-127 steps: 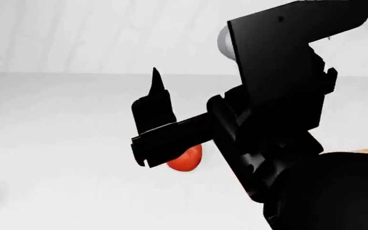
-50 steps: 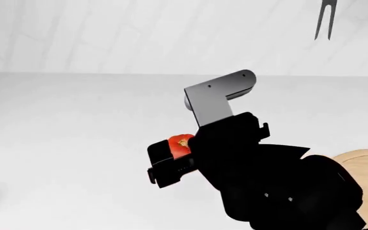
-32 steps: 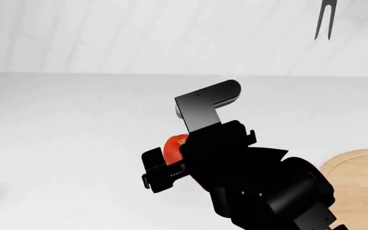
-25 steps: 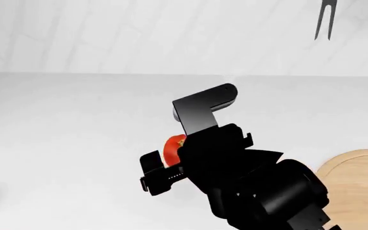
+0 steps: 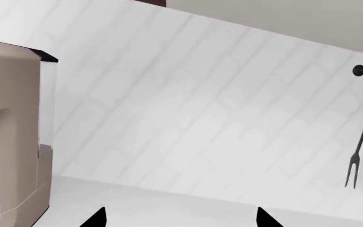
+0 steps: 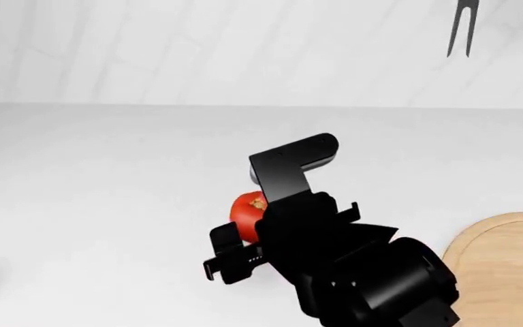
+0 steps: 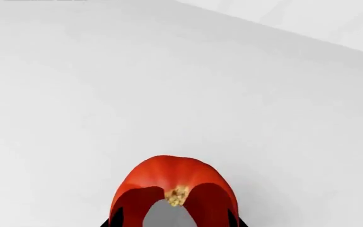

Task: Place the avocado, onion, tomato and bell pepper on the cutting board.

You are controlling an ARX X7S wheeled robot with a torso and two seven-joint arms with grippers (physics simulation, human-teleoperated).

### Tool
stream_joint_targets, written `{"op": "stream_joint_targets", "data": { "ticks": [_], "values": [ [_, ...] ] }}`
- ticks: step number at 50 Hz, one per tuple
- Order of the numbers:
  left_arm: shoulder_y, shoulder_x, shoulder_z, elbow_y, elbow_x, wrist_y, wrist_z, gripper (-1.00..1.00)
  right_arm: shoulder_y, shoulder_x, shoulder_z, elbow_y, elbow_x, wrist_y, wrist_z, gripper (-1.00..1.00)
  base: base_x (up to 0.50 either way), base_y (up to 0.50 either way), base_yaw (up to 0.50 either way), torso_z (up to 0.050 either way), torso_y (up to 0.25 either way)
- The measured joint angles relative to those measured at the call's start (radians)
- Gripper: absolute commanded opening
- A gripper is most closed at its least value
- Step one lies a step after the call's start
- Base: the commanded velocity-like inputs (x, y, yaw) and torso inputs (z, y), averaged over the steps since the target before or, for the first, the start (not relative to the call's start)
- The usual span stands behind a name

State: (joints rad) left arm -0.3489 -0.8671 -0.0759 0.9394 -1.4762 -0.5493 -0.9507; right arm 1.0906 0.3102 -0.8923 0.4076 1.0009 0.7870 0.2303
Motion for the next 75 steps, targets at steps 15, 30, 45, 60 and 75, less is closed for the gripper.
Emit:
{"op": "stream_joint_targets", "data": {
  "ticks": [15, 30, 45, 60, 75],
  "values": [
    [0.010, 0.002, 0.002, -0.002, 0.007, 0.001, 0.006, 1.00, 0.020, 0.067, 0.046, -0.179, 0.081, 0.054, 0.098, -1.00, 0.00, 0.00, 0.00, 0.000, 0.000],
    [0.045, -0.013, 0.032, -0.008, -0.040, -0.021, -0.016, 1.00, 0.110, 0.261, 0.251, -0.688, 0.445, 0.198, 0.451, -1.00, 0.00, 0.00, 0.00, 0.000, 0.000],
    [0.296, -0.098, -0.107, 0.053, -0.094, -0.003, -0.069, 1.00, 0.087, 0.340, 0.343, -0.909, 0.559, 0.191, 0.566, -1.00, 0.00, 0.00, 0.00, 0.000, 0.000],
    [0.594, -0.108, -0.250, 0.091, -0.009, 0.058, -0.052, 1.00, 0.065, 0.359, 0.362, -0.978, 0.594, 0.176, 0.594, -1.00, 0.00, 0.00, 0.00, 0.000, 0.000],
    [0.529, -0.069, -0.149, -0.029, 0.076, 0.049, -0.018, 1.00, 0.065, 0.384, 0.374, -1.028, 0.667, 0.169, 0.640, -1.00, 0.00, 0.00, 0.00, 0.000, 0.000]
  ]
}}
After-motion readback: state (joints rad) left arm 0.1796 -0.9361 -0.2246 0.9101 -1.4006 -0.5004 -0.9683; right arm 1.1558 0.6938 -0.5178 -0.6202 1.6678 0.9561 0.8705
